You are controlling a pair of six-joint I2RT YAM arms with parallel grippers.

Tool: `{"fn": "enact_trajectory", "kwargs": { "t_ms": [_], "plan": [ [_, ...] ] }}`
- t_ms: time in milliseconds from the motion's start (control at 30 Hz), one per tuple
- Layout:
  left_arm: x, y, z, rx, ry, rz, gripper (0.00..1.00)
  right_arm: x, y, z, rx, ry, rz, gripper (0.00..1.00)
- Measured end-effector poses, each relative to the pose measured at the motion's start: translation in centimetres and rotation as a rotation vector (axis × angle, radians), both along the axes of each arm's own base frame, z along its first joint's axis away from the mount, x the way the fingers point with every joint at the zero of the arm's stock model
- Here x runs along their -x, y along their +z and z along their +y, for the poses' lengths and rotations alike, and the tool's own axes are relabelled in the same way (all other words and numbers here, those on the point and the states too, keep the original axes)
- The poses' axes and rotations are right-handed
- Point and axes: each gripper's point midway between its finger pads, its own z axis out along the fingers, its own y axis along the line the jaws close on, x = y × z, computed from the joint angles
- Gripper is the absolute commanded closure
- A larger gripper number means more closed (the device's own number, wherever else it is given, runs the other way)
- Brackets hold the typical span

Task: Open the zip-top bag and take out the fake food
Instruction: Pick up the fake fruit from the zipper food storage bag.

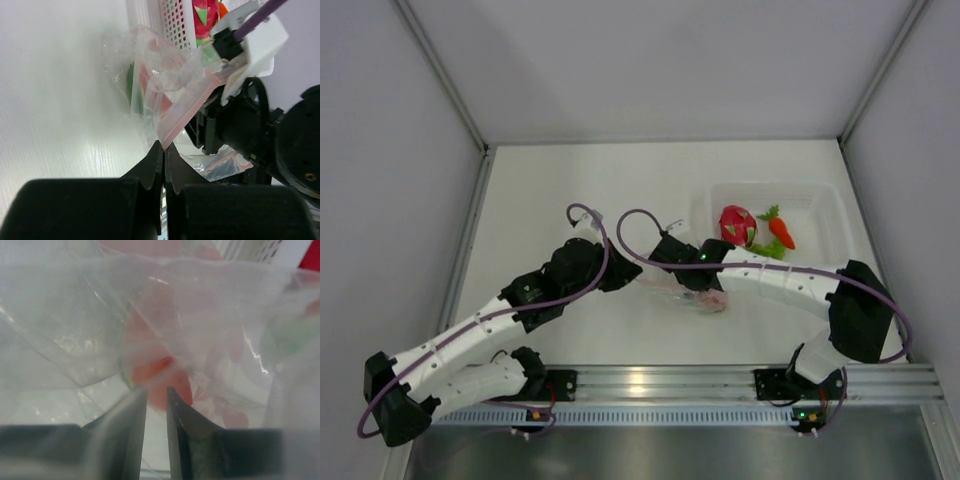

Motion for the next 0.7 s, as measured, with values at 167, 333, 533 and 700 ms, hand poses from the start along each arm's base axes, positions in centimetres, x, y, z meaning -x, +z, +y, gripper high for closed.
{"fn": "enact_trajectory", "kwargs": {
  "t_ms": [167,333,533,700],
  "plan": [
    [0.0,0.3,0.4,0.002,0.011,-0.015,1.0,0.8,-2.1,1.2,-0.026,0.034,0.066,0.75],
    [0.1,-0.5,0.7,-0.015,0.016,-0.004,1.0,1.1,-3.1,2.0,-0.043,0.055,0.093,0.73],
    [0.2,-1.2,1.0,-0.035,0.018,0.009,1.0,1.5,-3.7,2.8,-0.08,0.077,0.123,0.68],
    [0.0,-1.4,1.3,-0.047,0.029,0.004,1.0,1.7,-4.1,4.0,-0.138,0.086,0.133,0.68]
  ]
}}
